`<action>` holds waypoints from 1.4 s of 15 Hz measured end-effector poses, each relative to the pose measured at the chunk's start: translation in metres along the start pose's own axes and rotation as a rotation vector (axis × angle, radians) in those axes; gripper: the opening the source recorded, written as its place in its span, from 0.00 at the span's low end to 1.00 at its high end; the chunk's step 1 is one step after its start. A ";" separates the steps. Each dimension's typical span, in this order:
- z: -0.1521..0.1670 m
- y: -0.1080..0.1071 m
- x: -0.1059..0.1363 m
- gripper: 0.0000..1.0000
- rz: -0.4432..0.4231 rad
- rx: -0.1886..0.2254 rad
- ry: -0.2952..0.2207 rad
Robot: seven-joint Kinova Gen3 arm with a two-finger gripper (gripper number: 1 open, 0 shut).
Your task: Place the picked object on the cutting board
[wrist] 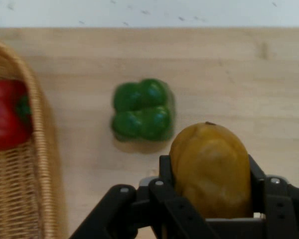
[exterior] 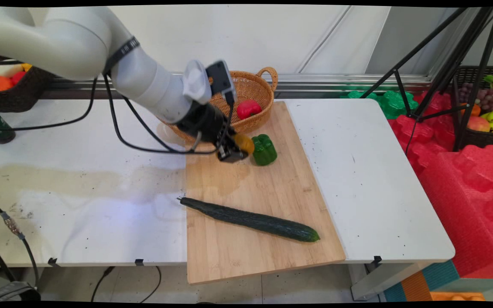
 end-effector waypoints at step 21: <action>0.093 0.015 -0.003 1.00 0.111 -0.110 -0.103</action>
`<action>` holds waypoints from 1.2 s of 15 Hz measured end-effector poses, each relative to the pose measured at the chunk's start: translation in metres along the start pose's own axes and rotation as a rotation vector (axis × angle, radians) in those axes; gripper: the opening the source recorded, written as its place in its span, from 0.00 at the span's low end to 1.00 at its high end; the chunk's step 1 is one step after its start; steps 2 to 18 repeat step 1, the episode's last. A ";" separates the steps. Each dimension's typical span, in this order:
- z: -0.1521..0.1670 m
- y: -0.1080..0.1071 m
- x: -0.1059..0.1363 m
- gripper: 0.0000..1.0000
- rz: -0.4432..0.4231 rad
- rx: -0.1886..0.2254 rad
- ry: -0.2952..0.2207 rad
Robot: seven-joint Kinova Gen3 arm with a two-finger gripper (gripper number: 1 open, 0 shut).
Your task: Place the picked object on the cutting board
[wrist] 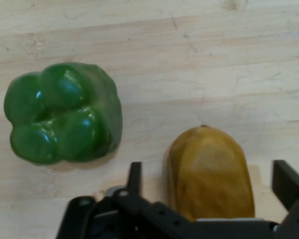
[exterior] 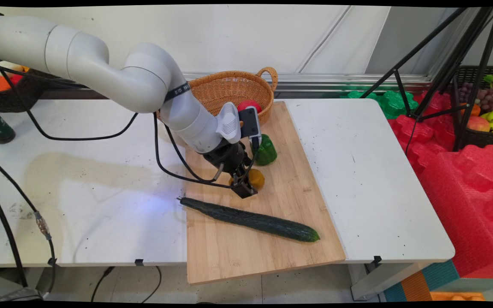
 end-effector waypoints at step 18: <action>0.000 0.000 0.000 1.00 0.000 0.001 0.004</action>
